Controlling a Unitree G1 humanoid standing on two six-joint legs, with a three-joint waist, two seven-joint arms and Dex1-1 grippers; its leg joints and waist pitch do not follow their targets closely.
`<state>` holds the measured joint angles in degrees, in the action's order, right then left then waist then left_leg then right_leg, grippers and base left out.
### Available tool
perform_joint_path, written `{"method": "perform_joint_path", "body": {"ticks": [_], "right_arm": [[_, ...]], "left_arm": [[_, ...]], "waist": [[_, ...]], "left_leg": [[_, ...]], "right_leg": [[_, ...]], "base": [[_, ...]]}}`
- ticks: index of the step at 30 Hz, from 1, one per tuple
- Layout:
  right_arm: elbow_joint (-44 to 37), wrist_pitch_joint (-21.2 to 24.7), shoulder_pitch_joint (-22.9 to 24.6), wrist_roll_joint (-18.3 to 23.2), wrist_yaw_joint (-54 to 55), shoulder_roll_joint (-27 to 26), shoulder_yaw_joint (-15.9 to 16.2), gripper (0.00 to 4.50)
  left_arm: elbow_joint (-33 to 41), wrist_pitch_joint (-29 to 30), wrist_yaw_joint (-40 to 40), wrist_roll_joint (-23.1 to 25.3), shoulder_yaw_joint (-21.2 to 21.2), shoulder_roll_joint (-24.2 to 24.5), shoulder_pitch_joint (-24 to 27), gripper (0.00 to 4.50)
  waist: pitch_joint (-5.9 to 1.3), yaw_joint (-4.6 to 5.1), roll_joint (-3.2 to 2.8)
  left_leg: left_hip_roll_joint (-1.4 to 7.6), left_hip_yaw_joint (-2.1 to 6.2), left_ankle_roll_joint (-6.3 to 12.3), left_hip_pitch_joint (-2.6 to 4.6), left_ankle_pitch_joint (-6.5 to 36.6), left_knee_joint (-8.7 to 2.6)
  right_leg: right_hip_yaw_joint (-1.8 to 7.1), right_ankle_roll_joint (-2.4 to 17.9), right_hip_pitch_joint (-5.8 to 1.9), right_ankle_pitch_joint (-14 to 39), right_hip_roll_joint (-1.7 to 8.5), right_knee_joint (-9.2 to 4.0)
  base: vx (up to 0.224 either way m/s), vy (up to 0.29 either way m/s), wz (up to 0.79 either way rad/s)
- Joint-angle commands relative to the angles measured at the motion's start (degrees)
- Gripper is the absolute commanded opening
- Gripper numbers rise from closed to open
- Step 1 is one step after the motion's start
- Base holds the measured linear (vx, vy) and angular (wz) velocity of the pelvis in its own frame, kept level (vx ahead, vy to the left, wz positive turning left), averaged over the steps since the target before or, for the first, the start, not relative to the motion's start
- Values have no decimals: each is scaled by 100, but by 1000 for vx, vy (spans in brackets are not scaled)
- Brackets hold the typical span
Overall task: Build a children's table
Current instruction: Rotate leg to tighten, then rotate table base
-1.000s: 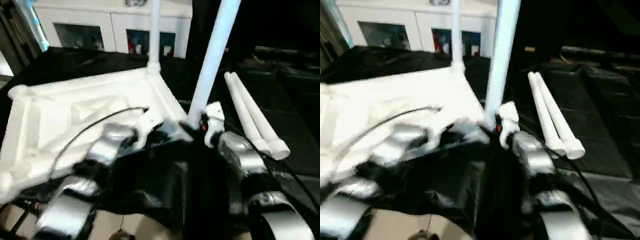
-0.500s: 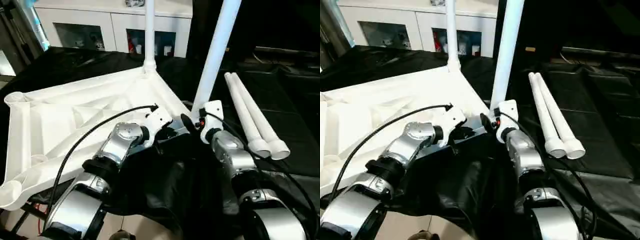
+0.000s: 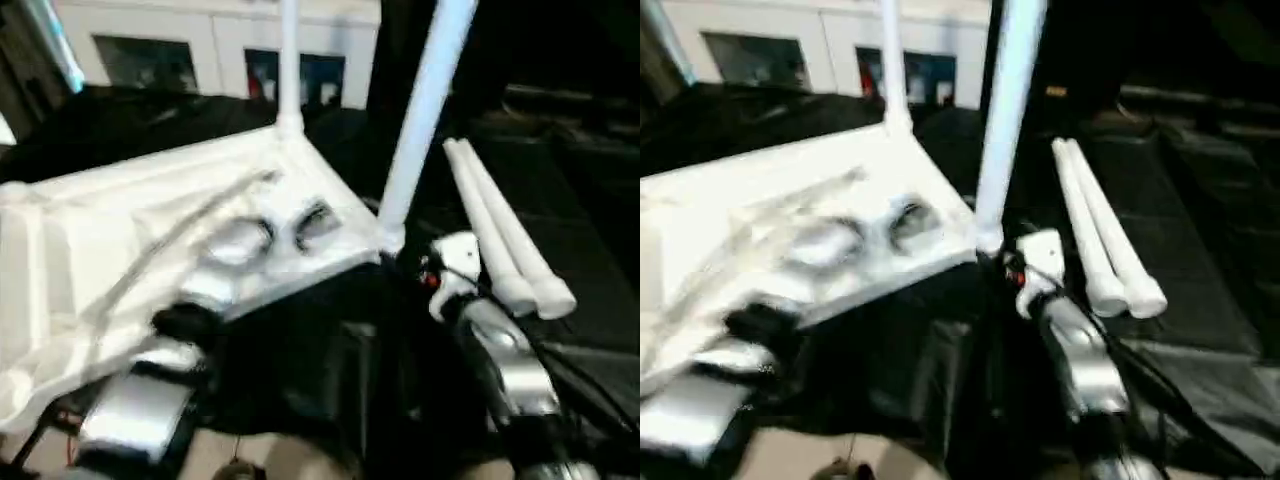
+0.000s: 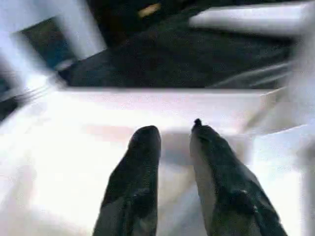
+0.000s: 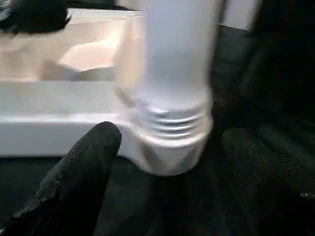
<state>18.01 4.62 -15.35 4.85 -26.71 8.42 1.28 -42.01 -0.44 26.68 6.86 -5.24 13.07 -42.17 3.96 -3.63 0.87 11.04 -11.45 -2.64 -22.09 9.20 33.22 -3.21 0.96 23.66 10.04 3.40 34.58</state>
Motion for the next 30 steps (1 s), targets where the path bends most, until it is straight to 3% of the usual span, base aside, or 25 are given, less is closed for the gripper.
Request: {"method": "perform_joint_path", "body": {"ticks": [1,2,5,7,10,12,15,18,19,24,27,29,30], "right_arm": [[-281,350,83,-37,-325,90,351,378],[-342,526,95,-51,-401,111,442,378],[-360,888,32,-177,-372,144,557,378],[-330,949,1,-227,-326,150,561,378],[-266,1281,-217,-230,-213,117,550,378],[-214,1402,-308,-261,-215,122,601,378],[-173,1552,-388,-263,-254,131,699,339],[-161,1640,-425,-238,-267,105,704,321],[-71,1686,-515,-253,-233,54,706,310],[246,1646,-746,-345,-154,-43,778,275],[501,1572,-883,-427,-101,-57,824,246],[759,1482,-1010,-467,-54,-85,823,218],[885,1442,-1076,-472,-46,-88,825,208]], "left_arm": [[371,345,-378,207,235,301,115,121],[530,540,-527,286,360,504,176,121],[925,976,-722,538,580,1013,348,121],[1061,1088,-743,632,622,1160,425,121],[1805,1975,-1002,1145,841,1777,929,121],[2107,2393,-972,1275,925,1957,1184,121],[2547,2925,-838,1402,937,2166,1528,83],[2757,3214,-698,1434,888,2270,1695,66],[2849,3452,-504,1380,836,2357,1852,53],[2693,3394,-82,951,709,2169,1963,28],[2691,3493,244,925,493,2155,2002,0],[2682,3584,515,986,281,2238,2046,0],[2741,3695,664,1001,175,2295,2079,0]], "waist": [[-444,-7,42],[-433,2,10],[-400,31,5],[-402,29,11],[-407,27,-14],[-396,33,0],[-403,6,-8],[-405,-15,-5],[-401,-13,22],[-389,-1,14],[-404,-8,-14],[-416,2,14],[-424,2,-47]], "left_leg": [[243,147,404,92,1094,-334],[239,138,373,113,1178,-337],[264,162,114,157,1500,-367],[262,164,35,162,1516,-374],[274,168,-44,170,1469,-383],[250,154,-51,168,1442,-379],[256,146,-66,188,1413,-370],[258,168,-103,165,1442,-388],[255,165,-126,185,1518,-390],[233,181,-219,194,1794,-399],[237,184,-252,192,1803,-397],[228,178,-227,186,1682,-387],[226,182,-231,182,1612,-379]], "right_leg": [[245,1140,-342,940,447,-376],[246,1114,-305,1094,441,-404],[261,995,-246,1683,447,-440],[272,942,-235,1671,446,-434],[281,954,-225,1485,450,-395],[286,931,-217,1495,438,-410],[295,974,-202,1393,438,-411],[291,985,-220,1315,445,-385],[289,978,-202,1393,445,-393],[294,933,-175,1739,456,-434],[299,925,-185,1591,450,-425],[299,950,-205,1431,453,-409],[301,1005,-210,1332,460,-386]], "base": [[0,0,0],[0,0,0],[0,0,0],[0,0,0],[0,0,0],[0,0,0],[0,0,0],[0,0,0],[0,0,0],[0,0,0],[0,0,0],[0,0,0],[0,0,0]]}}
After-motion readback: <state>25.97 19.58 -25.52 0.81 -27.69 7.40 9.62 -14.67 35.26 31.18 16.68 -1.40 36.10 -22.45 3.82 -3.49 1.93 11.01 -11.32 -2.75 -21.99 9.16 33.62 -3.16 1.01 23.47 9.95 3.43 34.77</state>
